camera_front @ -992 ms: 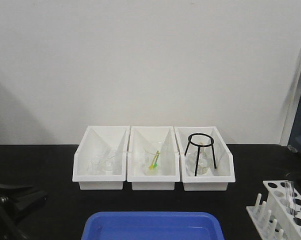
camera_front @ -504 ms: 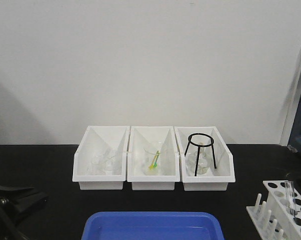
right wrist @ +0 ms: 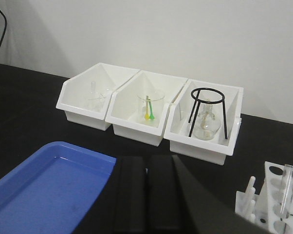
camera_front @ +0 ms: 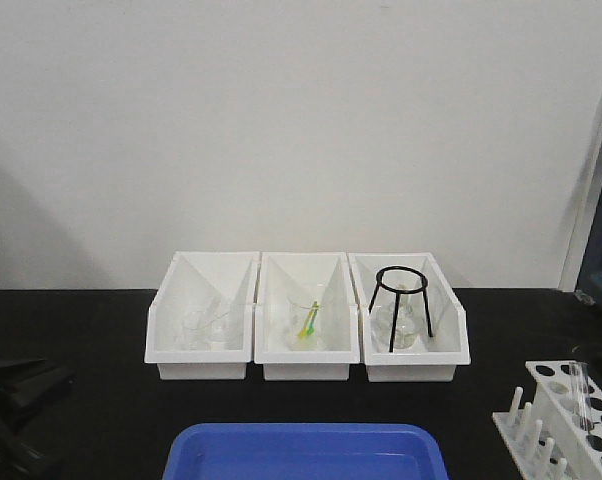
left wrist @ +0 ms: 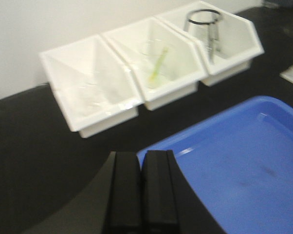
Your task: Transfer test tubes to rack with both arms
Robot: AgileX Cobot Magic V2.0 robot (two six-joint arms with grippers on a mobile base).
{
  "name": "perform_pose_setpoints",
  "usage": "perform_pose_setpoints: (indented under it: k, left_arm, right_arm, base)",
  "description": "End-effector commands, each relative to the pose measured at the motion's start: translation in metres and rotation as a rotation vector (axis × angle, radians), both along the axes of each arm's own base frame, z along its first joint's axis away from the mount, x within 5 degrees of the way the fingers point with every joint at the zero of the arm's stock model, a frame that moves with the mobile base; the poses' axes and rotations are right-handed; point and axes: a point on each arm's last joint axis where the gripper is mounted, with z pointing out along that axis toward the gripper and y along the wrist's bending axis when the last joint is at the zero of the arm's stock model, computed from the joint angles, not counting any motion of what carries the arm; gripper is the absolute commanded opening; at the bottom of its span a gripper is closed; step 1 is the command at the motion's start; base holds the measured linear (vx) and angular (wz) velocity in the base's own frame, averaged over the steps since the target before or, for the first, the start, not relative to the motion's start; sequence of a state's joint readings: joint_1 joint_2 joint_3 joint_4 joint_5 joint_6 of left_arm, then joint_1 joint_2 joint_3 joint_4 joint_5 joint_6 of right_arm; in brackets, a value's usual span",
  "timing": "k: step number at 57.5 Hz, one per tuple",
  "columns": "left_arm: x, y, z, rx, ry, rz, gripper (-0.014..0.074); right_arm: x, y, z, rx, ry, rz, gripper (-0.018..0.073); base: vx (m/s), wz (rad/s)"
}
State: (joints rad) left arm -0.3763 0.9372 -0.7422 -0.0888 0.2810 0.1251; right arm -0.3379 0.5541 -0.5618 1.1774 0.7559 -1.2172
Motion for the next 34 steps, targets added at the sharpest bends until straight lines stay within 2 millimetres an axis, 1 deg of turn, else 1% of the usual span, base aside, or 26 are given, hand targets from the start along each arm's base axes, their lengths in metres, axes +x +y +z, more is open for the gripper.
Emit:
perform_pose_setpoints:
  k: [1, 4, 7, 11, 16, 21, 25, 31, 34]
  left_arm:
    - [-0.002, 0.015, 0.016, -0.061, -0.160, 0.079, -0.0020]
    - [-0.007, 0.024, 0.012, -0.055, -0.178, 0.114, -0.0020]
    - [-0.018, 0.032, 0.008, -0.041, -0.212, 0.137, -0.0020]
    - [-0.035, 0.040, 0.000, -0.033, -0.250, 0.157, -0.0020]
    - [-0.060, 0.050, -0.018, -0.030, -0.276, 0.189, -0.0020]
    - [-0.084, 0.058, -0.044, -0.031, -0.292, 0.219, -0.0020]
    - [-0.099, 0.063, -0.071, -0.031, -0.295, 0.242, -0.0020]
    - [-0.115, 0.067, -0.108, -0.034, -0.298, 0.264, -0.0020]
    - [-0.120, 0.068, -0.122, -0.038, -0.307, 0.270, -0.0020]
  right_arm:
    - [0.001, -0.001, 0.011, 0.041, -0.046, -0.016, -0.0008]
    - [0.001, -0.001, 0.011, 0.041, -0.046, -0.016, -0.0008]
    - [0.001, -0.001, 0.011, 0.041, -0.046, -0.016, -0.0008]
    - [0.001, -0.001, 0.011, 0.041, -0.046, -0.015, -0.0008]
    - [0.001, -0.001, 0.011, 0.041, -0.046, -0.015, -0.0008]
    - [0.001, -0.001, 0.011, 0.041, -0.046, -0.015, -0.0008]
    - [0.001, -0.001, 0.011, 0.041, -0.046, -0.015, -0.0008]
    - [0.001, -0.001, 0.011, 0.041, -0.046, -0.015, -0.0008]
    - [0.001, -0.001, 0.011, 0.041, -0.046, -0.015, -0.0008]
  base:
    - [0.00, 0.00]
    - [0.00, 0.00]
    - [0.00, 0.00]
    - [0.00, 0.00]
    - [0.00, 0.00]
    - [0.00, 0.00]
    - [0.00, 0.00]
    - [0.00, 0.00]
    - [0.00, 0.00]
